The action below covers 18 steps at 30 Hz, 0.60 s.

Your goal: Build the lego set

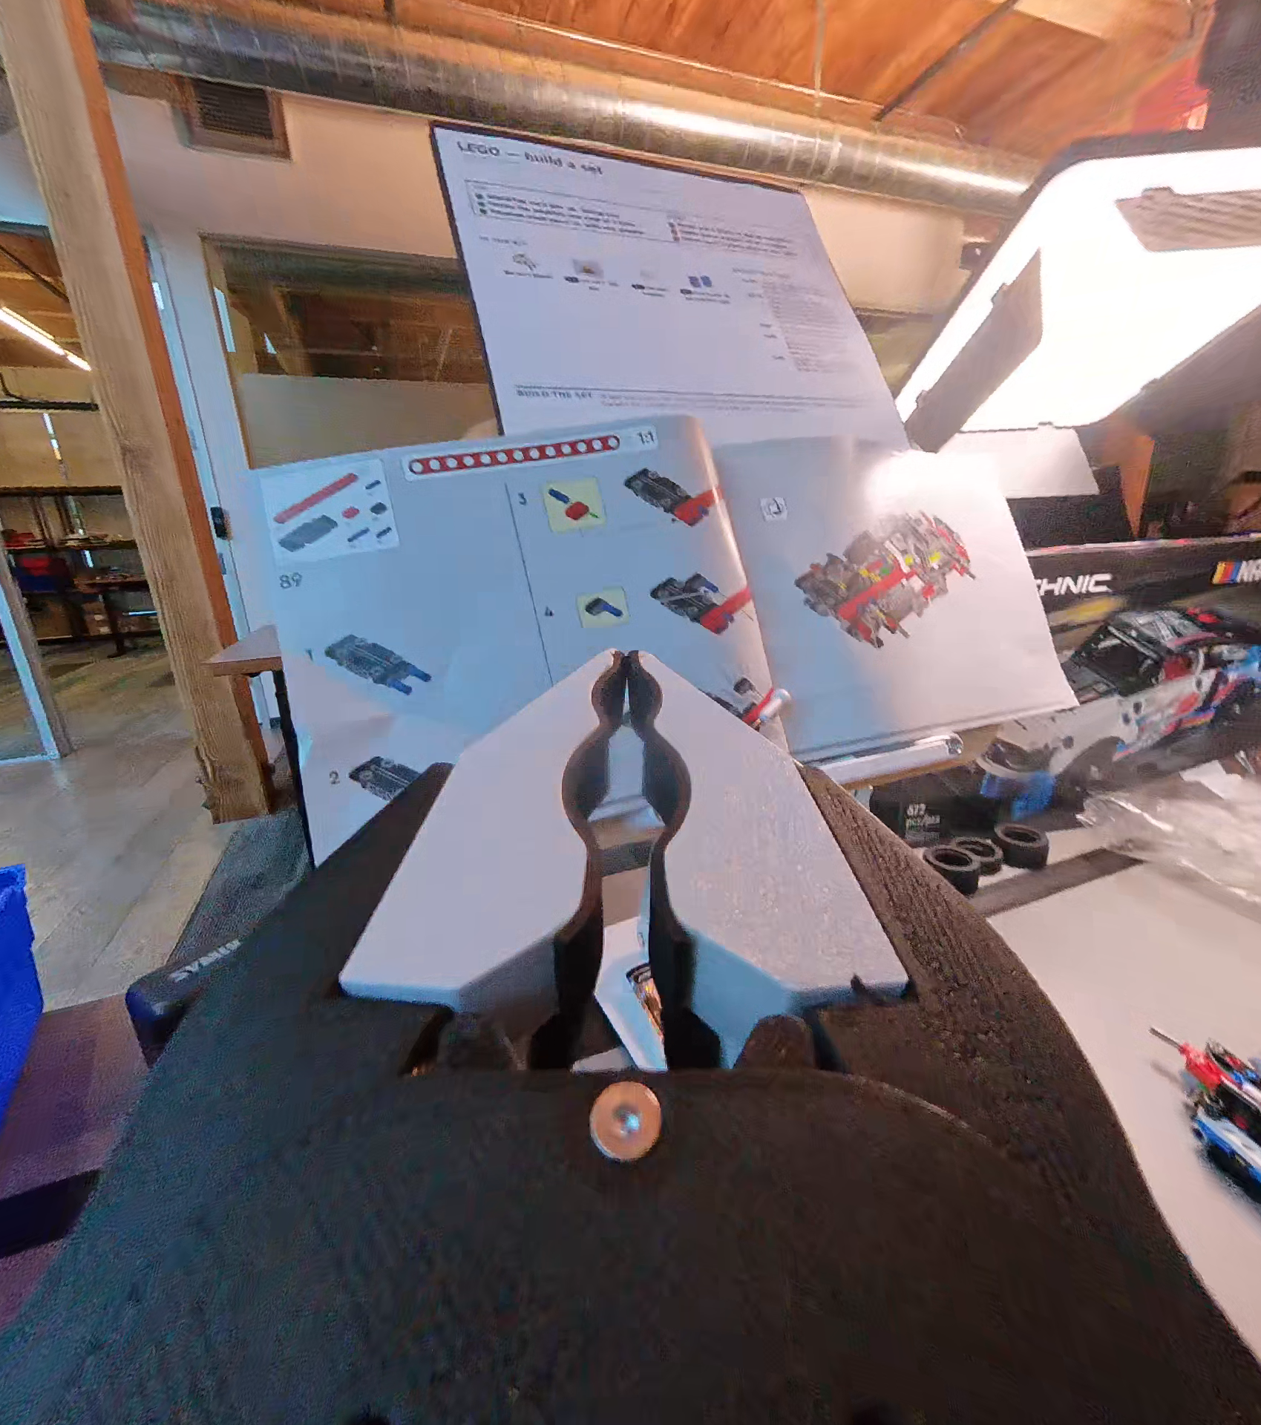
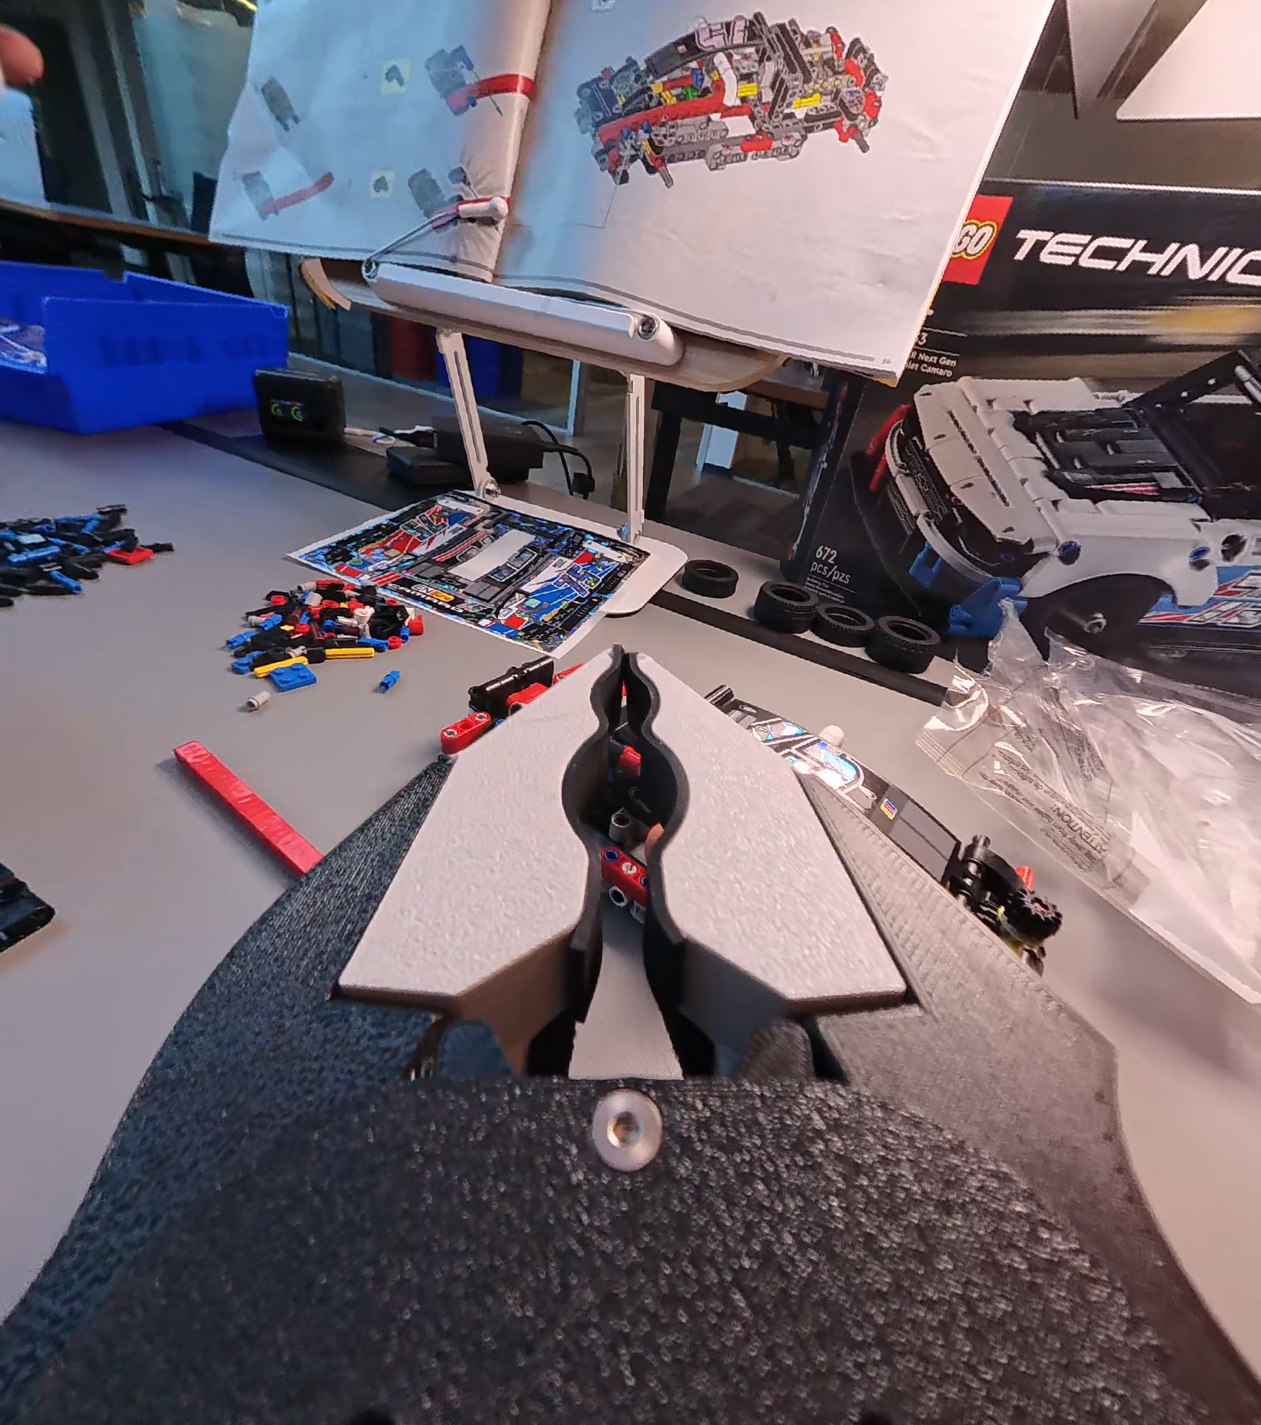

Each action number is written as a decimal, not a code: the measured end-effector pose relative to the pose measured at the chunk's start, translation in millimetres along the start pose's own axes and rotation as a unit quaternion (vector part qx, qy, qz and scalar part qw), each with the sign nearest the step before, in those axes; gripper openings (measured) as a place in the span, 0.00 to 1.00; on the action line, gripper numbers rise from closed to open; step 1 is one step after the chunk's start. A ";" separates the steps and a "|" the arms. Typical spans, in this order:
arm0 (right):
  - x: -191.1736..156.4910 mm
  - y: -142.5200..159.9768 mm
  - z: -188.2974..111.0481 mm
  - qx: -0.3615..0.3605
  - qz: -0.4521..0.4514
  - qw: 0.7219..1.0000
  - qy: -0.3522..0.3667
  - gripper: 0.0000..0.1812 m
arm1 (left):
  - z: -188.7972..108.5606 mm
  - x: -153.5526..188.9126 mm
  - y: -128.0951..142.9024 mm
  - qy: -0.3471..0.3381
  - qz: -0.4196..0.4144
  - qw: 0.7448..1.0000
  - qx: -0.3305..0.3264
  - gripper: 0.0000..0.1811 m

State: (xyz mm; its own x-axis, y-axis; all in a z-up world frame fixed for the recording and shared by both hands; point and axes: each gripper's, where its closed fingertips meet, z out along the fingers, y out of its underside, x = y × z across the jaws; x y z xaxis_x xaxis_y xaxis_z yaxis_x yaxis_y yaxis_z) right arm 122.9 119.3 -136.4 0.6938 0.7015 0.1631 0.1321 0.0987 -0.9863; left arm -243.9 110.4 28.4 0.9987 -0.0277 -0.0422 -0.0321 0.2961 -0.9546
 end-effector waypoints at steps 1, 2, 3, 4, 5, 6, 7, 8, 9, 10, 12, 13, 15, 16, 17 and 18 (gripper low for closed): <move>-0.1 0.0 -0.2 0.000 -0.001 1.000 -0.001 0.00 | 9.9 -10.4 -10.5 -0.012 -0.010 1.000 0.009 0.00; -0.2 0.1 -0.3 -0.001 0.000 1.000 -0.001 0.00 | 19.6 -21.5 -21.2 -0.025 -0.018 0.999 0.019 0.00; -0.3 0.4 -0.3 -0.002 -0.001 1.000 -0.001 0.00 | 30.1 -32.1 -29.8 -0.034 -0.021 0.999 0.024 0.00; -0.7 1.0 -0.4 -0.003 -0.001 1.000 -0.002 0.00 | 41.0 -42.0 -36.4 -0.042 -0.021 0.999 0.025 0.00; -1.3 1.5 -0.4 -0.004 -0.002 1.000 -0.003 0.00 | 51.8 -52.3 -41.5 -0.050 -0.017 0.998 0.025 0.00; -2.1 1.5 -0.3 -0.004 -0.003 1.000 -0.005 0.00 | 62.5 -63.5 -44.2 -0.062 -0.006 0.998 0.021 0.00; -3.2 1.3 -0.2 -0.004 -0.004 1.000 -0.009 0.00 | 73.3 -74.7 -43.8 -0.073 0.005 0.997 0.013 0.00; -4.5 1.2 0.0 -0.004 -0.003 1.000 -0.013 0.00 | 84.2 -84.7 -40.0 -0.080 0.012 0.997 0.000 0.00; -5.7 0.9 0.1 -0.003 -0.002 1.000 -0.017 0.00 | 94.3 -94.8 -33.7 -0.088 0.016 0.996 -0.017 0.00; -7.1 0.2 0.0 -0.002 -0.001 1.000 -0.021 0.00 | 103.0 -104.4 -26.3 -0.094 0.021 0.995 -0.034 0.00; -9.6 -1.5 -0.4 0.001 -0.002 1.000 -0.027 0.00 | 115.8 -119.6 -12.3 -0.102 0.032 0.993 -0.058 0.00; -10.8 -1.8 -0.7 0.001 -0.003 1.000 -0.029 0.00 | 120.9 -123.1 -5.7 -0.096 0.034 0.992 -0.067 0.00; -12.9 -1.9 -1.0 0.000 -0.008 0.999 -0.033 0.00 | 127.1 -129.1 4.3 -0.095 0.041 0.991 -0.080 0.00; -13.5 -1.9 -1.1 0.000 -0.011 0.999 -0.034 0.00 | 129.4 -127.9 6.1 -0.088 0.044 0.992 -0.080 0.00; -13.9 -1.6 -0.9 -0.001 -0.012 0.999 -0.034 0.00 | 131.1 -125.8 6.3 -0.080 0.047 0.993 -0.076 0.00; -14.2 -1.1 -0.6 -0.002 -0.012 0.999 -0.035 0.00 | 132.1 -126.7 7.7 -0.083 0.051 0.992 -0.078 0.00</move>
State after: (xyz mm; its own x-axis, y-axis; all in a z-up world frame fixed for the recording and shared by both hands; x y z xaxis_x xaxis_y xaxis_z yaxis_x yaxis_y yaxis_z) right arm 113.3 108.9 -137.6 0.6389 0.7468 0.1845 0.1509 0.1135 -0.9820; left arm -365.5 242.3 65.3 0.9821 0.1570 -0.1042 -0.1262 0.1378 -0.9824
